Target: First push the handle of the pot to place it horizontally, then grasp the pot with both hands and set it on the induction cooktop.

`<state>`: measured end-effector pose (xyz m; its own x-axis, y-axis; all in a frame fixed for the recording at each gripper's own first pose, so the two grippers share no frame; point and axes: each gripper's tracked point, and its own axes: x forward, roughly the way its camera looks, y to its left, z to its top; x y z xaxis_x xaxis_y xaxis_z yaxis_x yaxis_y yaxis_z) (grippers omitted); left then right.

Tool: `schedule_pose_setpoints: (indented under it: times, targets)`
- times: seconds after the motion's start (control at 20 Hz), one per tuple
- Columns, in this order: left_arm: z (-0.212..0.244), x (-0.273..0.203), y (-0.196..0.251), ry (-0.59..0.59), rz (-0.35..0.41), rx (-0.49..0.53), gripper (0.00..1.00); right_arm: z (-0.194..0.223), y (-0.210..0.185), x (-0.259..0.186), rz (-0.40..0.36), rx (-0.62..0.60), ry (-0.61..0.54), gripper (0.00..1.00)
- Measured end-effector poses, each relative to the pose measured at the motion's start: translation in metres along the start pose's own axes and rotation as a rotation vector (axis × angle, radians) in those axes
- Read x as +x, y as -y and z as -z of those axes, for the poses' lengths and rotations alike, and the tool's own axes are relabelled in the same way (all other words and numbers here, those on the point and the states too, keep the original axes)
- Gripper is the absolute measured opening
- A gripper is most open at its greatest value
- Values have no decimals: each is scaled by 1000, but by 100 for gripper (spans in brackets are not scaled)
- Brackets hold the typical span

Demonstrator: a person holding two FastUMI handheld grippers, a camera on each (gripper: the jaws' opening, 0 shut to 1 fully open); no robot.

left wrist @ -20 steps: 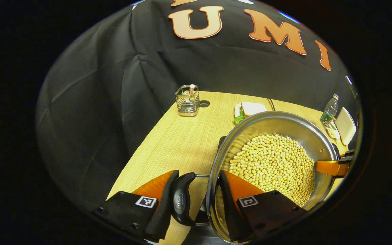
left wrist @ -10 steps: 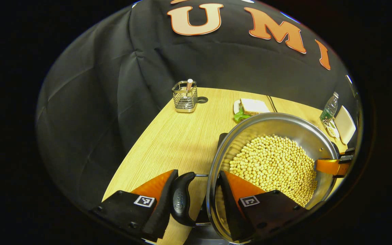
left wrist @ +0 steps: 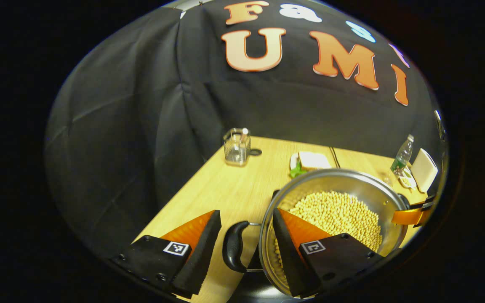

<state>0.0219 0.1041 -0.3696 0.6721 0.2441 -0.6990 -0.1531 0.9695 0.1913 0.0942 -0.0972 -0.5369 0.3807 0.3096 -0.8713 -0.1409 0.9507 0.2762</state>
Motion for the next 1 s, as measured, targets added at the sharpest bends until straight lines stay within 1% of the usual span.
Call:
schedule_pose_setpoints:
  times: [0.15,0.2,0.25,0.3,0.35,0.4,0.45,0.5,0.6,0.7,0.8,0.9,1.0]
  targets:
    - [-46,-37,10,140,-8,12,85,-37,21,-41,5,-12,136,77]
    - [-64,-53,14,199,-8,8,91,-50,27,-56,3,-18,182,79]
    - [-82,-70,19,257,-5,5,89,-61,34,-75,7,-25,227,80]
    - [-101,-85,24,312,2,5,91,-69,42,-92,17,-36,269,82]
    - [-119,-103,28,369,10,2,88,-79,54,-110,29,-50,312,83]
    - [-138,-121,32,427,24,-7,92,-89,66,-126,43,-68,359,85]
    - [-158,-142,37,475,40,-19,92,-98,76,-145,59,-86,407,86]
    - [-172,-157,47,509,63,-31,96,-109,86,-163,73,-106,454,89]
    - [-193,-185,66,554,105,-38,92,-123,116,-209,100,-150,514,93]
    - [-215,-218,69,606,116,-44,89,-144,145,-253,131,-160,583,94]
    - [-244,-253,79,662,144,-46,96,-160,151,-291,138,-148,665,94]
    - [-265,-283,86,719,163,-39,96,-179,161,-331,154,-165,757,94]
    - [-284,-309,92,777,164,-15,96,-192,175,-366,200,-196,833,93]
